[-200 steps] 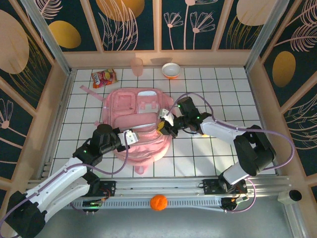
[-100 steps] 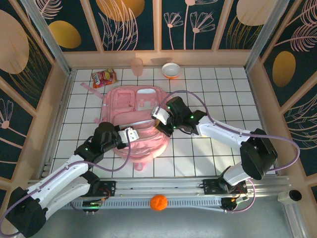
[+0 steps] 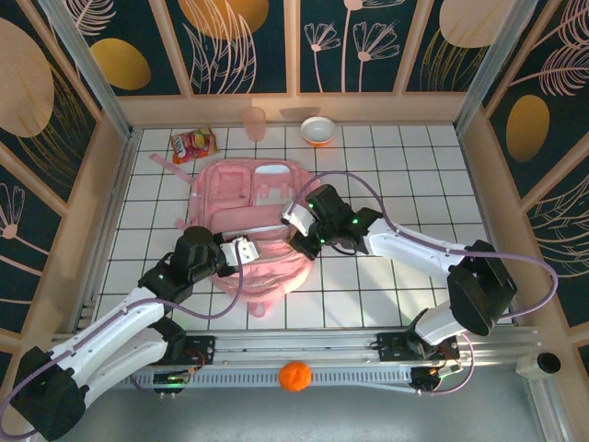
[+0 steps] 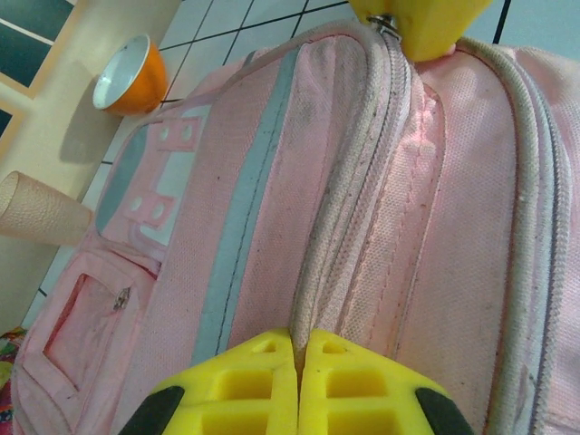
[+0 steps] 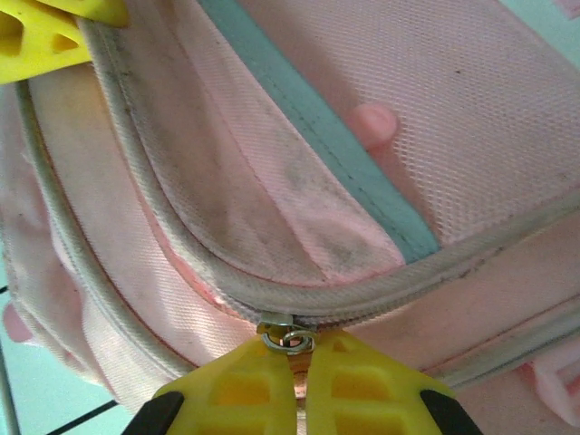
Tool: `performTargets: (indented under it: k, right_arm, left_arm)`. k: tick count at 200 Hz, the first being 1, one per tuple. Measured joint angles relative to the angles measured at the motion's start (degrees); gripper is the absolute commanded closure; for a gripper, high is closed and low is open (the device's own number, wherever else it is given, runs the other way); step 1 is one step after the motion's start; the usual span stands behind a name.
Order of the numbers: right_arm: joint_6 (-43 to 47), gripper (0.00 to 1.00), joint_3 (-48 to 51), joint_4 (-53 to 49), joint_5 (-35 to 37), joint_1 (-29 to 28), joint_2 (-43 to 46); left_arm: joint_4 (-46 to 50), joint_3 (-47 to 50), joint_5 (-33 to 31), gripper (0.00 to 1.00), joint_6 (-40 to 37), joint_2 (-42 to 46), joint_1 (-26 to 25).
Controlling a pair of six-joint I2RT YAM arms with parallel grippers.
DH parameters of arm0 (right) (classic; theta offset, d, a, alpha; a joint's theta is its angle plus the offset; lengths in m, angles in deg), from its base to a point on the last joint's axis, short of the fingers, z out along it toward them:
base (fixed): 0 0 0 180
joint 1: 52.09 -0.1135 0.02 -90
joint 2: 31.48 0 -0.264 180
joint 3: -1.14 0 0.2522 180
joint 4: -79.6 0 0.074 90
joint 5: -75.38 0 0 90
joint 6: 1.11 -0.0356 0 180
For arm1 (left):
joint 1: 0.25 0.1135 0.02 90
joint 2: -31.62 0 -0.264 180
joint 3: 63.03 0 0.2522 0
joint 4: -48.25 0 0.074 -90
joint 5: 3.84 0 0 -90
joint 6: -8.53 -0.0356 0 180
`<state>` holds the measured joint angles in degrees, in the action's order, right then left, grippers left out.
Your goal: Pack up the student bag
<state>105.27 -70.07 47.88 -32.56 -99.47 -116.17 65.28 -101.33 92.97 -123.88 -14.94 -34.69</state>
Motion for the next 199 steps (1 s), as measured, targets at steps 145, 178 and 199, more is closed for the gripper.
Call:
performTargets:
  k: [145,178,199]
  right_arm:
    - [-12.9,0.97,-10.4,-13.8,14.5,-4.5,-2.1]
    - [-15.4,0.97,-11.4,-15.1,14.0,-4.5,-2.6]
    - [-17.0,0.95,-10.0,-14.2,12.9,-4.7,-2.2]
  left_arm:
    - [-0.1,-0.9,-0.3,1.00,-2.2,-1.0,-0.2]
    - [-0.1,-1.0,-0.3,1.00,-2.4,-1.2,-0.2]
    - [-0.1,-1.0,-0.3,1.00,-2.4,-1.1,-0.2]
